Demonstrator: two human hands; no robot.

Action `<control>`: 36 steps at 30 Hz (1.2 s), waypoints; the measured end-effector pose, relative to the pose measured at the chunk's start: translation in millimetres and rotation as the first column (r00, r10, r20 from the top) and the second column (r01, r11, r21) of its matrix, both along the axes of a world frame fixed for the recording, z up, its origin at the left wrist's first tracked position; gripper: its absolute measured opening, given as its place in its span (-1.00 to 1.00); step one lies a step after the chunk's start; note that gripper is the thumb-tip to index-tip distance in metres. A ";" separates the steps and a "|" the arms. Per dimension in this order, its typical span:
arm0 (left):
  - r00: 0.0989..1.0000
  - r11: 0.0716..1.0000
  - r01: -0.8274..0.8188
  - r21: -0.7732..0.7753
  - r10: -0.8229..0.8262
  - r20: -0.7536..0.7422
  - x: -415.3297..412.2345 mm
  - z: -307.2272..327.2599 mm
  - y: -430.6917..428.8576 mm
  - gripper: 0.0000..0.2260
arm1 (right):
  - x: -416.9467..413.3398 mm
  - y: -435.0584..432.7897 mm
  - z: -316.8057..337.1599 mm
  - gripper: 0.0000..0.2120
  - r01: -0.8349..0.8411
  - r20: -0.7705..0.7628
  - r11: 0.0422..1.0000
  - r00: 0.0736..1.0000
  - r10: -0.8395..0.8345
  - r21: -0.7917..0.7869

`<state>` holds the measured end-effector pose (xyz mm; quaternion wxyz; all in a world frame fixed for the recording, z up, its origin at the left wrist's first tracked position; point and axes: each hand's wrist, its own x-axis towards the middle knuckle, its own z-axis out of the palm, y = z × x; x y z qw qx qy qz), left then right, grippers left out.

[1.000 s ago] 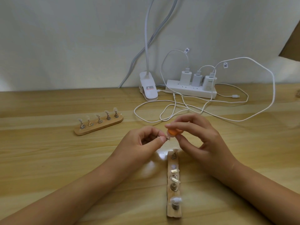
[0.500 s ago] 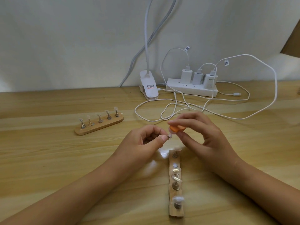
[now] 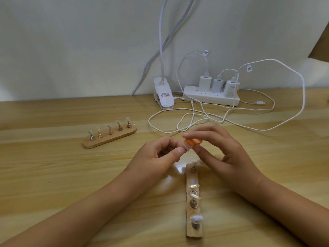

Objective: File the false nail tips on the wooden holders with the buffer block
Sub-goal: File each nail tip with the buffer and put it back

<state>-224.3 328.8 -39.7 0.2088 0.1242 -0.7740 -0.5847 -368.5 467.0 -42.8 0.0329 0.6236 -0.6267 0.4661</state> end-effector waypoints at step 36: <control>0.998 1.000 0.014 -0.008 -0.014 -0.056 -0.3 3.3 0.3 -0.95 | 4.4 1.2 -1.6 -0.83 -0.052 -0.015 0.997 0.999 0.051 -0.064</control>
